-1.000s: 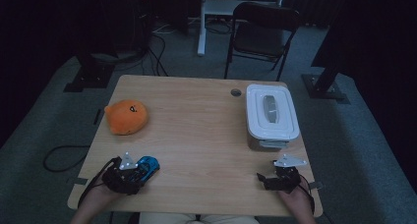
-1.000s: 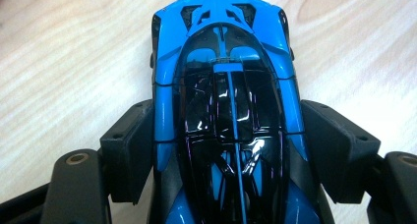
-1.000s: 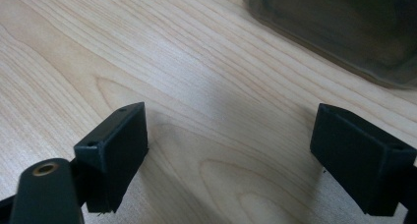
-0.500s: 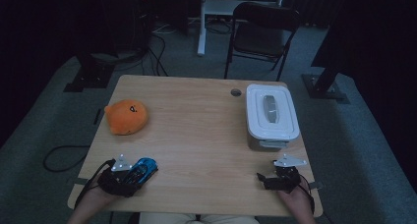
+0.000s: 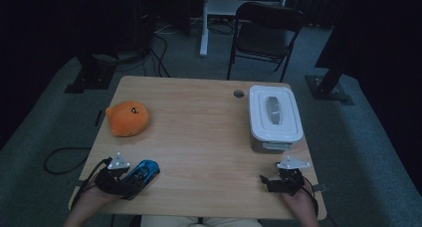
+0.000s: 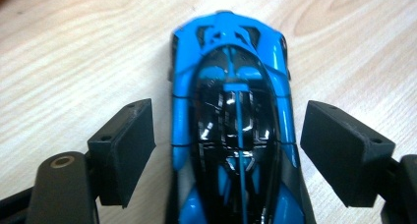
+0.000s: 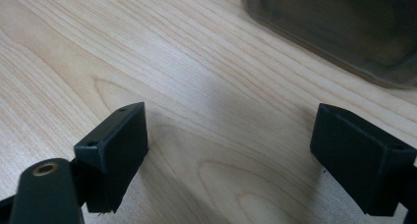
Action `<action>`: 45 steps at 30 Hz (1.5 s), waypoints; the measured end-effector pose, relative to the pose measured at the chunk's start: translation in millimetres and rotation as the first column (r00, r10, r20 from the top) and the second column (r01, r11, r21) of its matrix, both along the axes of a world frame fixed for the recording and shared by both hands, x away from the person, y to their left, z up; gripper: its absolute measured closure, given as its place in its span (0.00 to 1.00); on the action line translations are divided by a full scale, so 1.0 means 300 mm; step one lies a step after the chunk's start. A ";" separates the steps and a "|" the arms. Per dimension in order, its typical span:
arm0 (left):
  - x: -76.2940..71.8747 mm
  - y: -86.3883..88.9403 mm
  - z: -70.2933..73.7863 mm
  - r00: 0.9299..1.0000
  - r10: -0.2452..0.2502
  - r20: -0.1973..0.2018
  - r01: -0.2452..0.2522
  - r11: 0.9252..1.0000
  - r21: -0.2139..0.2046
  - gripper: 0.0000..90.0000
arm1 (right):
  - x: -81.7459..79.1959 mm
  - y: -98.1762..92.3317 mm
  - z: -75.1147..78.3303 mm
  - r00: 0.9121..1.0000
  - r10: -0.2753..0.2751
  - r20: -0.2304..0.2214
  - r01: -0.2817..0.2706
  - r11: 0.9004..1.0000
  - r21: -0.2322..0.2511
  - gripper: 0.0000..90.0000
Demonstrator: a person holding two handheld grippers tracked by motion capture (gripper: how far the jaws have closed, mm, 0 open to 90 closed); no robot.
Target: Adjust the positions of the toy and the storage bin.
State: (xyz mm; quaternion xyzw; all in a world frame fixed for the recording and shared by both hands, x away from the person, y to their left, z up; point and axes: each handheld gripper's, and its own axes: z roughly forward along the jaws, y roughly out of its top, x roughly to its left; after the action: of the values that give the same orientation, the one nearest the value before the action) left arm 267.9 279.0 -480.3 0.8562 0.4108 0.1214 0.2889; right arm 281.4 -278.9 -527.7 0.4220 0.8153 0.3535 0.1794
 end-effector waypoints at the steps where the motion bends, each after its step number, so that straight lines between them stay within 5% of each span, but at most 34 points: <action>1: 0.011 0.015 0.008 1.000 0.022 0.011 -0.022 1.000 -0.011 0.23 | 0.000 0.000 0.000 1.000 0.000 0.000 0.000 1.000 0.000 0.15; 7: 0.066 0.069 0.034 0.993 0.095 0.073 -0.094 0.995 -0.018 0.24 | 0.000 0.000 0.000 1.000 0.000 0.000 0.000 1.000 0.000 0.15; 14: 0.159 0.143 0.036 0.972 0.202 0.122 -0.201 0.979 -0.020 0.26 | 0.000 0.000 0.000 1.000 0.000 -0.001 0.000 1.000 -0.001 0.15; 20: 0.242 0.202 0.012 0.957 0.265 0.122 -0.261 0.964 -0.046 0.29 | 0.000 0.000 0.000 1.000 0.000 -0.001 0.000 1.000 -0.001 0.15; 24: 0.282 0.215 0.006 0.948 0.283 0.146 -0.281 0.959 -0.039 0.34 | 0.000 0.000 0.000 1.000 0.000 -0.001 0.000 1.000 0.000 0.15; 30: 0.343 0.223 -0.002 0.940 0.316 0.129 -0.317 0.948 -0.017 0.39 | 0.000 0.000 0.000 1.000 0.000 -0.001 0.000 1.000 -0.001 0.15; 32: 0.355 0.222 -0.007 0.933 0.333 0.140 -0.334 0.943 -0.017 0.44 | 0.000 0.000 0.000 1.000 0.000 -0.001 0.000 1.000 -0.001 0.15; 37: 0.374 0.208 -0.018 0.930 0.333 0.158 -0.339 0.940 0.018 0.58 | 0.000 0.000 0.000 1.000 0.000 -0.001 0.000 1.000 -0.001 0.15; 38: 0.378 0.204 -0.020 0.922 0.347 0.171 -0.357 0.934 0.031 0.63 | 0.000 0.000 0.000 1.000 0.000 -0.001 0.000 1.000 -0.001 0.15; 44: 0.373 0.197 -0.018 0.922 0.357 0.150 -0.363 0.932 0.017 0.88 | 0.000 0.000 0.000 1.000 -0.003 -0.001 0.003 1.000 -0.001 0.15; 45: 0.373 0.191 -0.017 0.928 0.343 0.146 -0.349 0.937 0.014 0.90 | 0.000 -0.001 0.000 1.000 -0.003 -0.001 0.003 1.000 -0.001 0.15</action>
State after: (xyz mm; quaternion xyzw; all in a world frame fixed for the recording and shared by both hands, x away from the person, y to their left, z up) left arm 379.8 336.2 -485.4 0.7653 0.5312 0.2388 0.2741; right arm 281.5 -279.1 -527.6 0.4233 0.8151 0.3524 0.1798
